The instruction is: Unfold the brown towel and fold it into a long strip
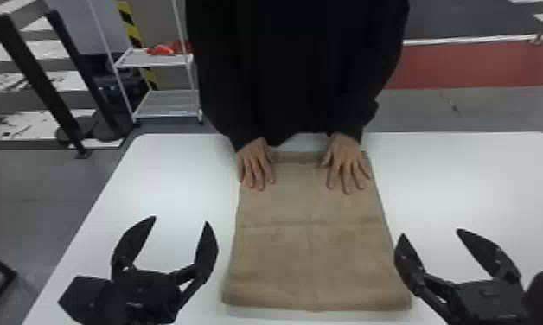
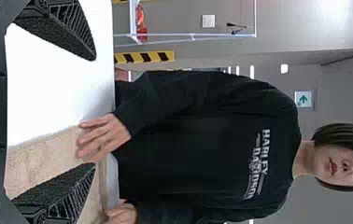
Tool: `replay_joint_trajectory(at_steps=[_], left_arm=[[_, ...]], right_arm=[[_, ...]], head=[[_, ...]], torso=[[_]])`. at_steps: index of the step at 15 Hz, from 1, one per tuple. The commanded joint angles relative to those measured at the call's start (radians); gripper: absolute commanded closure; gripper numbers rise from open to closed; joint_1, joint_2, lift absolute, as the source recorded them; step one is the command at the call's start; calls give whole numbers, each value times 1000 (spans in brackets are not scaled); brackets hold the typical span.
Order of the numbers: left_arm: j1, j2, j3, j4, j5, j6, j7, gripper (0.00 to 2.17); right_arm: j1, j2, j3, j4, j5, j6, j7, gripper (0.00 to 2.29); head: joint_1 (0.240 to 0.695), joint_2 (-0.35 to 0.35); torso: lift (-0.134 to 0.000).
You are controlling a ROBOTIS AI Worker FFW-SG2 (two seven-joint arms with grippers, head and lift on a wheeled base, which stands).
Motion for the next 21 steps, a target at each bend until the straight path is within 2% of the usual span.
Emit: replay_joint_trajectory(at_steps=[1, 13, 18, 21], left_arm=[[-3, -3, -6, 5, -4, -1, 0, 66], [-9, -3, -7, 23, -6, -7, 2, 70], [-14, -3, -7, 30, -6, -7, 2, 70], [-14, -3, -7, 34, -4, -7, 2, 70]], right_arm=[[1, 0, -4, 2, 0, 0, 0, 97], [-13, 3, -13, 20, 0, 3, 0, 97], [-137, 3, -24, 101, 3, 92, 0, 97], [-260, 3, -18, 201, 6, 184, 0, 97]], head=[[695, 122], [695, 109], [695, 98], [695, 92]], torso=[[-114], [-114], [-114], [-114]])
